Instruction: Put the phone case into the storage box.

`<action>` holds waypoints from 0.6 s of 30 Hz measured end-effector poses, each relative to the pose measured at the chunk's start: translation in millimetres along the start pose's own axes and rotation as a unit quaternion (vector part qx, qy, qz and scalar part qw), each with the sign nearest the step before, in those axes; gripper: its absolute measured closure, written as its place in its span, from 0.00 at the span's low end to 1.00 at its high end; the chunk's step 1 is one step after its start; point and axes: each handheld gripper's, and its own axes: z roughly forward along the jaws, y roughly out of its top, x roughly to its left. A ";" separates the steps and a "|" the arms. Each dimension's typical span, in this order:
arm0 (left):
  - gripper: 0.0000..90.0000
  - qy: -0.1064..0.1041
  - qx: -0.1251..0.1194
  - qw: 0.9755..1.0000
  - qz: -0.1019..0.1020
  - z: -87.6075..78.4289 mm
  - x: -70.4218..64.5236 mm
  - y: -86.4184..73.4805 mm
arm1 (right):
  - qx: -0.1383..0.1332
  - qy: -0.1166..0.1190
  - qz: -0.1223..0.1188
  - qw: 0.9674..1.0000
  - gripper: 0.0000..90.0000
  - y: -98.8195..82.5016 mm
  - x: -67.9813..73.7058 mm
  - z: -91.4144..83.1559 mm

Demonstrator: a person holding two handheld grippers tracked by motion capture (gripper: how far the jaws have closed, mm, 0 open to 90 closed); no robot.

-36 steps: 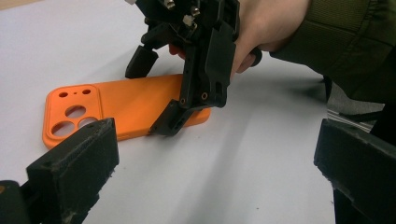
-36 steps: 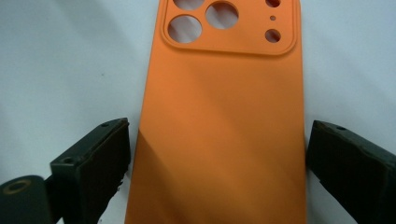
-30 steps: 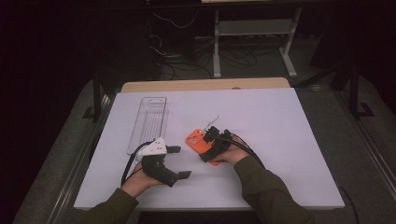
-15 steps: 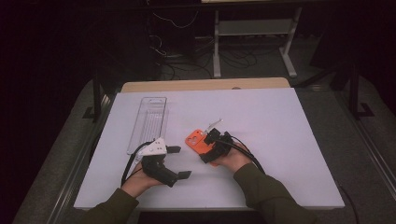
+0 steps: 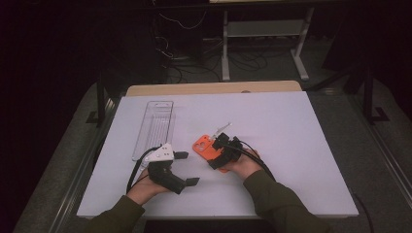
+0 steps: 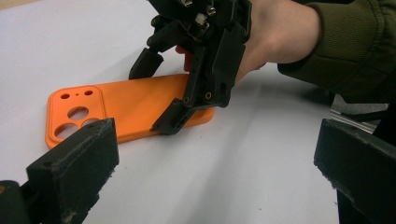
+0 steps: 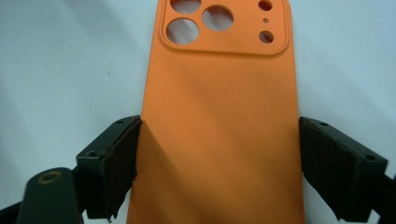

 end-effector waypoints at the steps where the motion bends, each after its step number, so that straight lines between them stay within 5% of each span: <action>1: 0.00 0.000 0.001 1.000 0.000 -0.1 0.0 0.1 | 0.000 0.002 0.001 1.000 0.17 0.1 -0.3 0.0; 18: 0.00 0.001 0.004 1.000 0.004 -1.0 0.2 0.6 | -0.005 0.021 0.009 1.000 0.17 3.4 -9.1 -11.2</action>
